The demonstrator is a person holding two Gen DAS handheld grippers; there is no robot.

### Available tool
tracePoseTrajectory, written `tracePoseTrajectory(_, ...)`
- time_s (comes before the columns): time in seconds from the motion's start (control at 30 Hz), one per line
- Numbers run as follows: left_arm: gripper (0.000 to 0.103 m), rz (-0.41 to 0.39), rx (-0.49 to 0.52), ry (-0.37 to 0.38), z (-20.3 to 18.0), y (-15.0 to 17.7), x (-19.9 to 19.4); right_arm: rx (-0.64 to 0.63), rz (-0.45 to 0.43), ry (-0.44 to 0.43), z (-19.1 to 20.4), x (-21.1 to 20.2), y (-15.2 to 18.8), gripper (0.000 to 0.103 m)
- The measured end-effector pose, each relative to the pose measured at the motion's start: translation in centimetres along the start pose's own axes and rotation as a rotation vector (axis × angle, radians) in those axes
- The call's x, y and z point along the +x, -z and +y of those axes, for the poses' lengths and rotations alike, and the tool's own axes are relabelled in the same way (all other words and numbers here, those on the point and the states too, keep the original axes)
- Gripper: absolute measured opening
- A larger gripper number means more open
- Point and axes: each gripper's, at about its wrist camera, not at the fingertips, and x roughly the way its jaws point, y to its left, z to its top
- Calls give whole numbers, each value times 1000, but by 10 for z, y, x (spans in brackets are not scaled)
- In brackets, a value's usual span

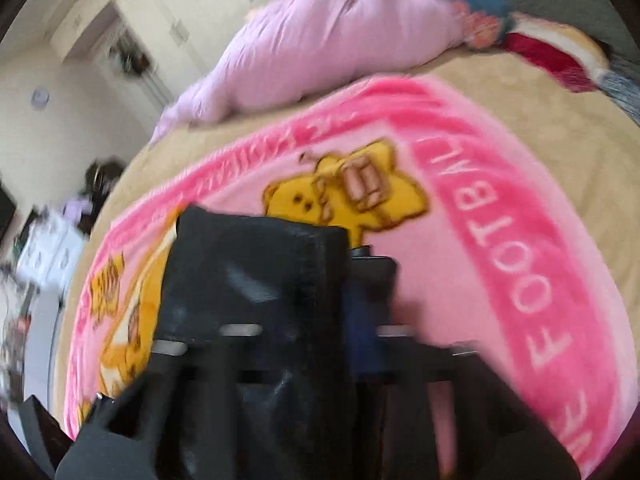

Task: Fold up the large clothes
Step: 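Release the jacket from both tools and lift them away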

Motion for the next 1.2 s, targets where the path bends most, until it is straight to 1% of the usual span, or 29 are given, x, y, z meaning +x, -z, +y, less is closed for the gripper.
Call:
tracePoseTrajectory(0.03, 85, -9, 3, 15, 1, 0, -1, 9, 4, 2, -5, 3, -2, 15)
tracePoseTrajectory(0.1, 85, -15, 12, 30, 0, -1, -2, -31, 36, 73, -4, 16, 2, 16)
tracePoseTrajectory(0.17, 85, -20, 15, 37, 0, -1, -2, -77, 76, 143, -1, 33, 8, 22)
tracePoseTrajectory(0.2, 85, -23, 10, 45, 0, -1, -1, -86, 93, 160, -3, 41, 11, 24)
tracePoseTrajectory(0.23, 85, -25, 9, 51, 1, -1, -1, -83, 101, 167, -6, 46, 11, 26)
tracePoseTrajectory(0.27, 85, -25, 8, 54, 2, -1, -1, -57, 114, 156, -11, 52, 13, 28)
tracePoseTrajectory(0.4, 85, -24, 10, 56, 0, -2, 0, -36, 131, 136, -17, 58, 14, 28)
tracePoseTrajectory(0.47, 85, -22, 8, 54, 0, -2, 0, -46, 125, 147, -14, 57, 15, 28)
tracePoseTrajectory(0.57, 85, -12, 12, 45, 0, -3, -3, -46, 95, 146, -10, 46, 15, 33)
tracePoseTrajectory(0.6, 85, -11, 17, 39, 0, -4, -4, -37, 69, 147, -9, 38, 16, 47)
tracePoseTrajectory(0.63, 85, -12, 15, 39, 1, -4, -5, -35, 64, 175, -9, 35, 16, 64)
tracePoseTrajectory(0.67, 85, -11, 7, 44, 2, -4, -6, -44, 61, 208, -8, 32, 18, 85)
tracePoseTrajectory(0.73, 85, -8, -4, 58, 4, -3, -8, -62, 57, 191, -9, 26, 22, 82)
tracePoseTrajectory(0.83, 85, 0, -8, 63, 3, -4, -10, -54, 45, 183, -9, 13, 28, 83)
tracePoseTrajectory(0.97, 85, 12, -19, 75, 2, -4, -18, -105, 30, 221, -1, -4, 37, 84)
tracePoseTrajectory(1.03, 86, 10, -24, 81, 2, -4, -25, -111, 5, 232, -1, -17, 45, 85)
tracePoseTrajectory(1.1, 89, 7, -23, 71, 2, -3, -32, -99, -20, 220, -3, -31, 54, 89)
tracePoseTrajectory(1.17, 93, -1, -22, 62, 1, -2, -40, -88, -51, 209, -3, -48, 63, 92)
tracePoseTrajectory(1.2, 93, -5, -23, 56, 0, -2, -44, -86, -64, 200, -3, -56, 67, 94)
